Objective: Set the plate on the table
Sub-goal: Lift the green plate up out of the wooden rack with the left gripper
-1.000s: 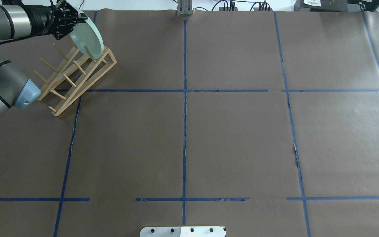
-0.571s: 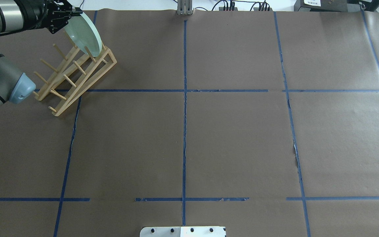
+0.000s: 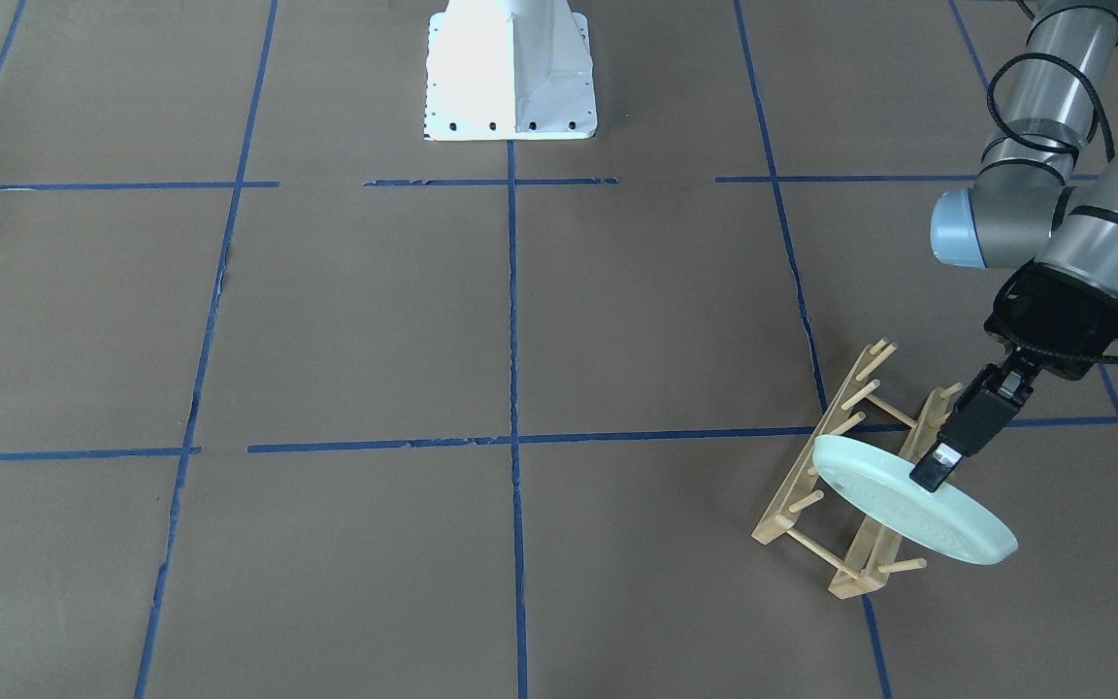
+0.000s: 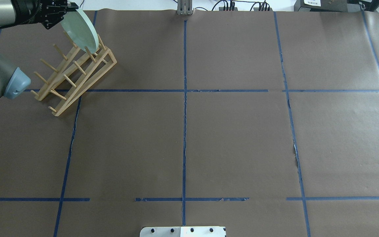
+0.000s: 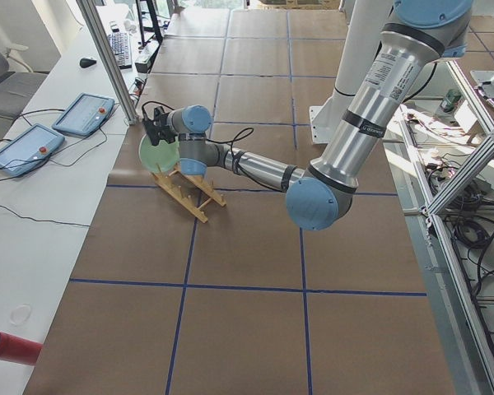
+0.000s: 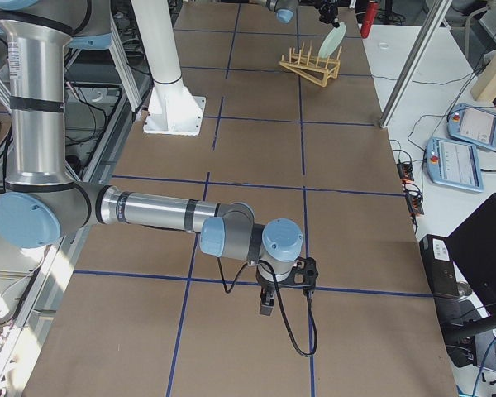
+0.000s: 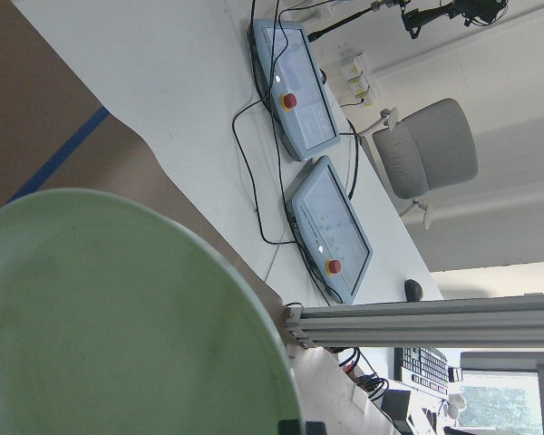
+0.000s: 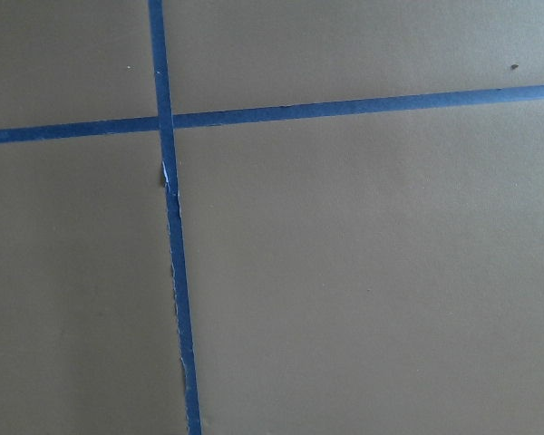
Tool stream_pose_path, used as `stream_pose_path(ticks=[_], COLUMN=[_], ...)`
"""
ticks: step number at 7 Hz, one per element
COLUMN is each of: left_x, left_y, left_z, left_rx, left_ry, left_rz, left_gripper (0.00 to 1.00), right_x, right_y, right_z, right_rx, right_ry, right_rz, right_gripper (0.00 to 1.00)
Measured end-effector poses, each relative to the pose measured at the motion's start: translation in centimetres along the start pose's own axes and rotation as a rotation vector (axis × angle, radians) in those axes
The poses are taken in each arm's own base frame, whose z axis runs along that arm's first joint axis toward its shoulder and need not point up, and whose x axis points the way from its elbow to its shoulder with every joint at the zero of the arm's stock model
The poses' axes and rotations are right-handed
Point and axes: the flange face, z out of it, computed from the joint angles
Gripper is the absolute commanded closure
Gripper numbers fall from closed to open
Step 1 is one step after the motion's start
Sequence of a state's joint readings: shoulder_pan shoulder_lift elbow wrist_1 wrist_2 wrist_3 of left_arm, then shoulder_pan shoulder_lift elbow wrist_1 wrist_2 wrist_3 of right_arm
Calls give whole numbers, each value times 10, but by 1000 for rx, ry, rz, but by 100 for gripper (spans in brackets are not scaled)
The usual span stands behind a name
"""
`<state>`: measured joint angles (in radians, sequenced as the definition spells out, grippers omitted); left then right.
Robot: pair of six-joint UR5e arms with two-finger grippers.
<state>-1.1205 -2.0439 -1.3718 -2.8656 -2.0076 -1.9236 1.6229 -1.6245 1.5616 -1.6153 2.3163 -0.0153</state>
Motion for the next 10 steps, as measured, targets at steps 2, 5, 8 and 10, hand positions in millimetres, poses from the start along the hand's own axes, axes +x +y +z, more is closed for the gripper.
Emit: stream_pose_path(ticks=[2,5,8,10], left_x=[19,55,118,142], left_y=[-23,-25,26,77], left_z=[-31,-69,-105,-114], left_rx=[-26,-71,-95,-132], left_ry=[14,29,-44,-104], left_rz=[-7,-28,76,165], left_gripper=[100,100,100,100], right_x=[0,0,0,0], right_y=[0,0,0,0], right_z=[0,0,0,0], right_rx=[0,0,0,0], right_ry=[0,0,0,0], right_rz=[0,0,0,0], right_gripper=[0,0,0,0])
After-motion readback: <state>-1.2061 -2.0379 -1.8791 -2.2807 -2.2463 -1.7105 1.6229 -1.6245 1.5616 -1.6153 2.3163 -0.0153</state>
